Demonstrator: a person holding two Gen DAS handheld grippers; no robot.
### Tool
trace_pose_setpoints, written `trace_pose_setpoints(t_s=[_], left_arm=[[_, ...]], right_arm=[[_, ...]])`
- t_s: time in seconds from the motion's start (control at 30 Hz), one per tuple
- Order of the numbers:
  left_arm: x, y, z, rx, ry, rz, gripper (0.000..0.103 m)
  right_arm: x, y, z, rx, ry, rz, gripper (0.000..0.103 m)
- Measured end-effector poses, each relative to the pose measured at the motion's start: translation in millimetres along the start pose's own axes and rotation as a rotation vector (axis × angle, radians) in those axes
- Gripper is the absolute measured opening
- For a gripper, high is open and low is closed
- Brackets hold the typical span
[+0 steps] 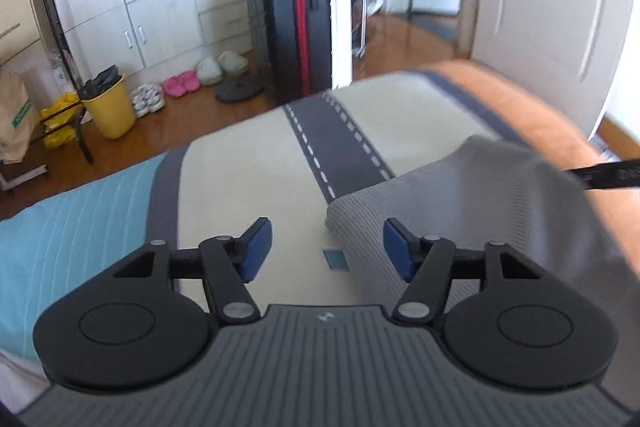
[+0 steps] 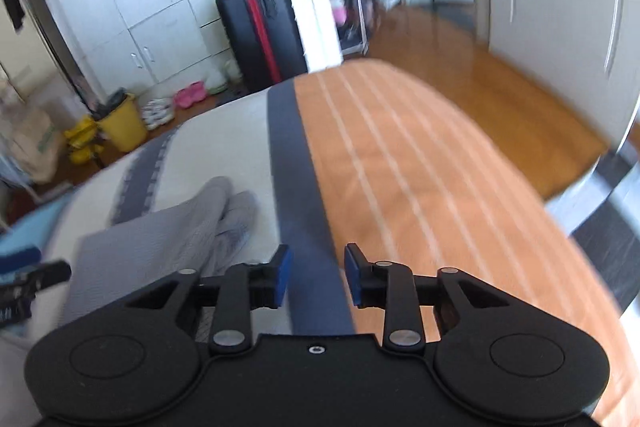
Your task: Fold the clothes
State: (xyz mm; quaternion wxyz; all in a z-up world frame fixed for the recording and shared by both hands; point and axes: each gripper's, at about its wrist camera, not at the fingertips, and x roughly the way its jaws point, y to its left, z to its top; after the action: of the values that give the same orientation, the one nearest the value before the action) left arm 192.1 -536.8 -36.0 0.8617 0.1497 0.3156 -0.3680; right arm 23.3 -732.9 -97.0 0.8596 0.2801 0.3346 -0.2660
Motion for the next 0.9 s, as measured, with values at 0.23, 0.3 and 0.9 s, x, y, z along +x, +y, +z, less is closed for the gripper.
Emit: trace_pose_setpoints(t_s=[0.23, 0.3, 0.9], left_arm=[[-57.0, 48.6, -68.2, -0.076, 0.093, 0.058, 0.083], [-65.5, 65.9, -94.0, -0.118, 0.137, 0.067, 0.083], [-72.8, 230.2, -161.2, -0.277, 0.202, 0.229, 0.088]], right_arm=[[-11.7, -17.2, -12.9, 0.085, 0.131, 0.262, 0.064], [-12.8, -16.2, -17.6, 0.066, 0.149, 0.257, 0.064], [9.3, 12.6, -23.3, -0.032, 0.121, 0.165, 0.068]])
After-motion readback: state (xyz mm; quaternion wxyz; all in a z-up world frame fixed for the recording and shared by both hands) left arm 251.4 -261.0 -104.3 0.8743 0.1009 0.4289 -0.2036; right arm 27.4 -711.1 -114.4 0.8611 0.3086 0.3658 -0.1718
